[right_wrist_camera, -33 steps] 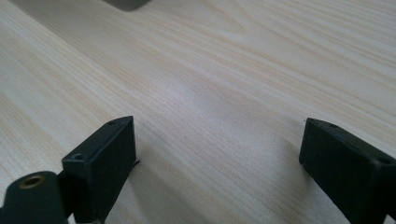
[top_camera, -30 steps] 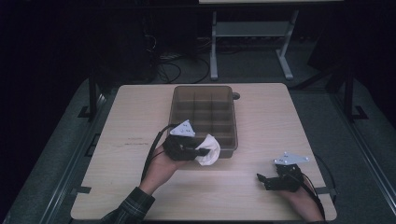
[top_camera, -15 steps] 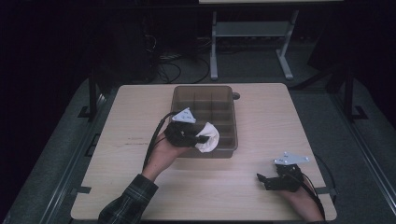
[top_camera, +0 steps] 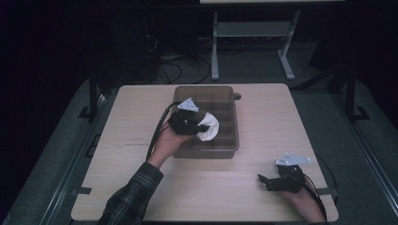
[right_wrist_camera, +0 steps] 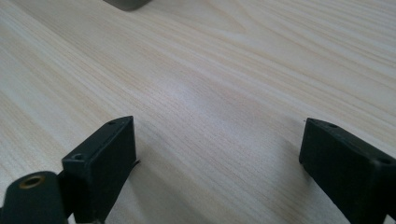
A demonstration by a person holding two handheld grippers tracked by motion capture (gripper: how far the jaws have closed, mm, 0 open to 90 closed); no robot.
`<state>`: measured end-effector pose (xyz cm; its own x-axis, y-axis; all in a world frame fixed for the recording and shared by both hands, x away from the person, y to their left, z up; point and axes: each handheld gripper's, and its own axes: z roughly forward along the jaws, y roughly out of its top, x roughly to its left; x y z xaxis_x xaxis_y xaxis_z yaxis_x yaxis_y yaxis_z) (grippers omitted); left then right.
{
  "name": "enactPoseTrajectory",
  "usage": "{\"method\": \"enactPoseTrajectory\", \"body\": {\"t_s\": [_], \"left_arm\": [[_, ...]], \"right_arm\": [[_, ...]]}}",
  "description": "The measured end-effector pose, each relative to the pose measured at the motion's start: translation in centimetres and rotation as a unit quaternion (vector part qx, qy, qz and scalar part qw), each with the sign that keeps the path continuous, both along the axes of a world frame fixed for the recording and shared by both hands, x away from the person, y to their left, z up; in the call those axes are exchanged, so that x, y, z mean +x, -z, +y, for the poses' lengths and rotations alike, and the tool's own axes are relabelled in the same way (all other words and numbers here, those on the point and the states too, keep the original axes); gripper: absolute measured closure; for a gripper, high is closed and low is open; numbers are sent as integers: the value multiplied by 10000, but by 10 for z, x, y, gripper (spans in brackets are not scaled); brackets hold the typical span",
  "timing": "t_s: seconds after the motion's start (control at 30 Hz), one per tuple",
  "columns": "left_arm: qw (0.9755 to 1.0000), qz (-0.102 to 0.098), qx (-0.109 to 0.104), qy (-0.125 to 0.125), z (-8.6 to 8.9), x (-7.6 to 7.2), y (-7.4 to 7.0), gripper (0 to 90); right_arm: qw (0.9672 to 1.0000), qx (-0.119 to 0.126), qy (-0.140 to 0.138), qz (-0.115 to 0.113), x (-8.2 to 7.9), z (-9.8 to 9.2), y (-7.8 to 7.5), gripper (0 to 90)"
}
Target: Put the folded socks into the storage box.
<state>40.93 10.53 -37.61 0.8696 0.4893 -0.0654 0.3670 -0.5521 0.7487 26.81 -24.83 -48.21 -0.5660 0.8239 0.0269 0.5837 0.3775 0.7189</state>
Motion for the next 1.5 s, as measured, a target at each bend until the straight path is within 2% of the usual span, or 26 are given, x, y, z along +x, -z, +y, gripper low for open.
{"method": "enactPoseTrajectory", "body": {"t_s": [0.2,0.47,0.53,0.7,0.97,1.1,1.37,1.5], "left_arm": [[9997,131,197,-68,-3,12,12,745],[9980,291,530,-173,-6,23,25,745],[9980,281,532,-186,-7,25,25,746],[9954,303,882,-195,-14,29,29,746],[9928,435,1105,-172,-20,32,32,746],[9899,409,1346,-153,-26,31,35,748],[9868,508,1530,-180,-33,31,41,749],[9864,571,1526,-206,-34,33,44,750]], "right_arm": [[10000,-10,-10,-2,0,0,0,105],[10000,-10,-17,-4,0,0,0,105],[10000,-10,-19,-4,0,0,0,105],[10000,-11,-19,-3,0,0,0,105],[10000,-10,-21,1,0,0,0,105],[10000,-9,-21,2,0,0,0,104],[10000,-10,-26,2,0,0,0,104],[10000,-8,-30,5,0,1,0,103]]}}
